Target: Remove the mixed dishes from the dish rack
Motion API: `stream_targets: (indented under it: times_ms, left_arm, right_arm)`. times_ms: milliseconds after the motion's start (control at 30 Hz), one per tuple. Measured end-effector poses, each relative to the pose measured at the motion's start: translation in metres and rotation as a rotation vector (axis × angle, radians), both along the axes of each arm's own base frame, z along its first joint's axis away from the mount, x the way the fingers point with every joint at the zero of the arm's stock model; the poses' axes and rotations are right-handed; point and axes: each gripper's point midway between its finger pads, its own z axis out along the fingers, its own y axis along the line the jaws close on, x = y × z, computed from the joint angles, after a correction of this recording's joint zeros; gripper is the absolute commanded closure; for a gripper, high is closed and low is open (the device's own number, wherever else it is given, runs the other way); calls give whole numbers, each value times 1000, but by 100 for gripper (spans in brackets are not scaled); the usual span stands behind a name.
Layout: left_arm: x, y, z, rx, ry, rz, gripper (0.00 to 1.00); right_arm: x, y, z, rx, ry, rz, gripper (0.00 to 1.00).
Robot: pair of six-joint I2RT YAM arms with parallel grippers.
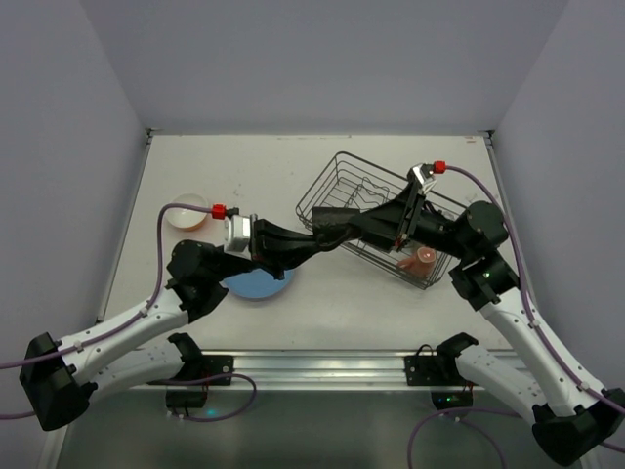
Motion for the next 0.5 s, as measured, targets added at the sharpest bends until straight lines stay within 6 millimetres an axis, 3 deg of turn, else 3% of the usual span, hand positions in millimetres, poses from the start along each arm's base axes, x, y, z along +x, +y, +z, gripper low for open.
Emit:
stream_targets:
  times_ms: [67, 100, 267, 500]
  left_arm:
    - [1, 1, 1, -3, 5, 8, 100]
    - [2, 0, 0, 0, 14, 12, 100]
    - [12, -2, -13, 36, 80, 54, 100]
    - [30, -2, -32, 120, 184, 144, 100]
  right_arm:
    - [0, 0, 0, 5, 2, 2, 23]
    - [-1, 1, 1, 8, 4, 8, 1]
    - [1, 2, -5, -15, 5, -1, 1]
    - [25, -10, -25, -177, 3, -175, 1]
